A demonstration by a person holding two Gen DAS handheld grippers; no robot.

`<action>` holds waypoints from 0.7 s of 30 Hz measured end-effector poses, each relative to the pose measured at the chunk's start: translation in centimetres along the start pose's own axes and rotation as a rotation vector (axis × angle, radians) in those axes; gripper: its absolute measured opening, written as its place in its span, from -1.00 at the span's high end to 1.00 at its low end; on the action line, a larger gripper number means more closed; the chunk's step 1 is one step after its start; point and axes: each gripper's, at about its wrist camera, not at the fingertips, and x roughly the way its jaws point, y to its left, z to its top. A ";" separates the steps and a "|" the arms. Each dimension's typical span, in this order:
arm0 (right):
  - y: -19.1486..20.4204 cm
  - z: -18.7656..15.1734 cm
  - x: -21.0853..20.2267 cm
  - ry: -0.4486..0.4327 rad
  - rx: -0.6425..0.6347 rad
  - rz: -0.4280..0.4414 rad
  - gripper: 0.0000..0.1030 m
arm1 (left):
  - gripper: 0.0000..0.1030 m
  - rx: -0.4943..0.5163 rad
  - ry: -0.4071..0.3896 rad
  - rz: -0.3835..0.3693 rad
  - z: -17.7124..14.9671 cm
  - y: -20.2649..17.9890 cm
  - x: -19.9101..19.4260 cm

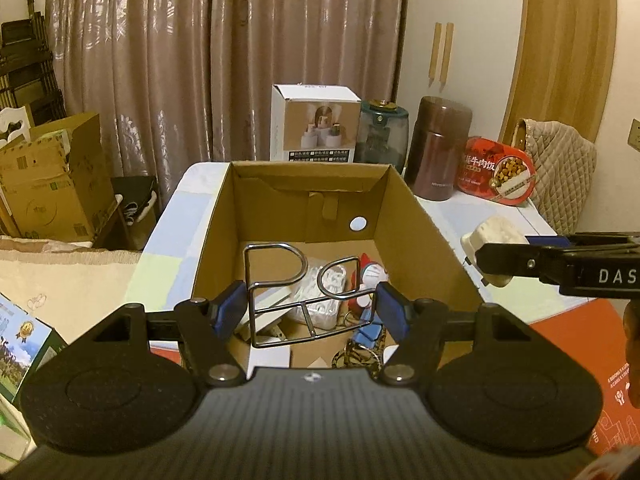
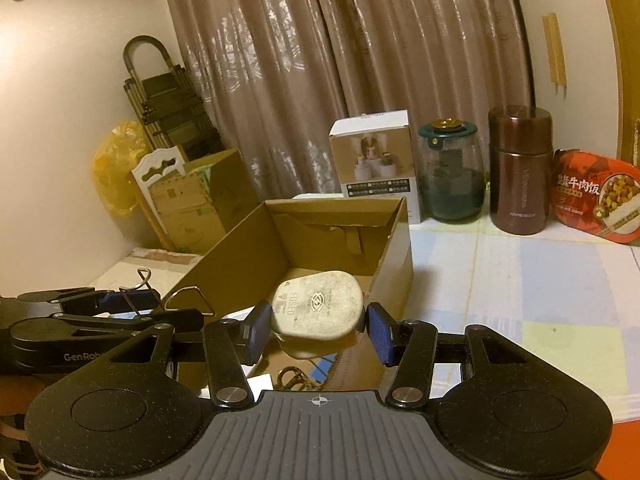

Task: Organize rigid objects
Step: 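Lower the wire stand into the box while the right tool holds the cream plug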

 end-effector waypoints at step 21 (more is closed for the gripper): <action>-0.3 1.3 1.6 -0.029 -0.047 -0.056 0.06 | -0.29 0.017 -0.024 -0.016 2.4 0.8 2.2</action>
